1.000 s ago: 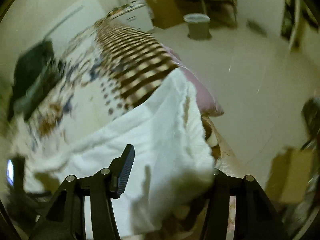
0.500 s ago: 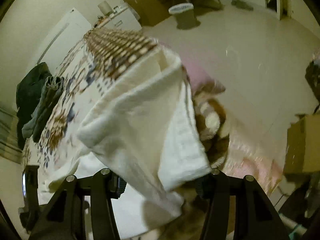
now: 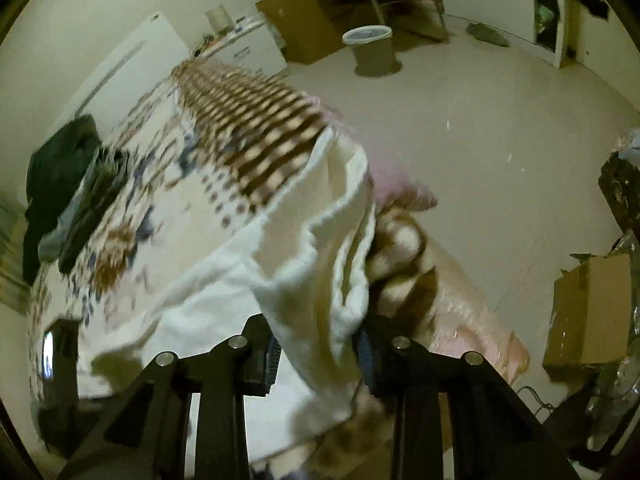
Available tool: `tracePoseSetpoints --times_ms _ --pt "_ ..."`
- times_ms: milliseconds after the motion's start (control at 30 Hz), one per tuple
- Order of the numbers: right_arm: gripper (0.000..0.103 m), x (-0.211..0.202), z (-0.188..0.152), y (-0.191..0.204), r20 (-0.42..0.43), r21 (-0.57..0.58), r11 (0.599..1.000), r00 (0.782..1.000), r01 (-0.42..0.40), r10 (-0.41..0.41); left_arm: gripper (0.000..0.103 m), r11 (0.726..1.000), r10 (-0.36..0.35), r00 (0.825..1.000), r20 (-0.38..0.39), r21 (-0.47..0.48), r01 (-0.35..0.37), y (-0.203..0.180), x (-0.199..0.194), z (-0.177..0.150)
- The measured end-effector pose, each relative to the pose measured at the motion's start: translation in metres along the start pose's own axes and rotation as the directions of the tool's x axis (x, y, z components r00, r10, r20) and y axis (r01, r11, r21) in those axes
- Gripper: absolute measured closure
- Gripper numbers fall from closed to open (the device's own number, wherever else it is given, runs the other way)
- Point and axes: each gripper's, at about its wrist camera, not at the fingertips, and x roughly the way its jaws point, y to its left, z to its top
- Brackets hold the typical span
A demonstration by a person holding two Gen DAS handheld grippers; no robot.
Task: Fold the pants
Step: 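Fold the held hem over the pants with the right gripper while the left gripper holds still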
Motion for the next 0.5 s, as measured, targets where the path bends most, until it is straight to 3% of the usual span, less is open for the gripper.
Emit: tracePoseSetpoints --times_ms 100,233,267,300,500 --pt "0.068 0.009 -0.01 0.0 -0.026 0.011 1.0 1.0 0.013 -0.013 0.0 1.0 -0.004 1.0 0.0 0.001 0.004 0.003 0.0 0.0" --pt "0.07 0.006 -0.003 -0.014 0.021 0.103 0.994 0.999 0.034 -0.036 0.0 1.0 -0.01 1.0 0.001 0.01 0.01 0.006 -0.002 -0.001" --pt "0.074 0.005 -0.001 -0.015 0.031 0.111 0.993 0.999 0.038 -0.041 0.0 1.0 -0.011 1.0 0.001 0.012 0.011 0.007 -0.002 -0.002" --pt "0.09 0.005 0.002 -0.017 0.041 0.116 0.993 0.998 0.039 -0.044 0.0 1.0 -0.011 1.0 0.003 0.015 0.011 0.008 -0.002 -0.003" --pt "0.096 0.029 0.018 -0.029 0.0 0.214 0.977 1.0 -0.012 0.012 0.0 1.0 -0.014 1.0 0.005 -0.002 0.014 0.007 -0.004 -0.005"
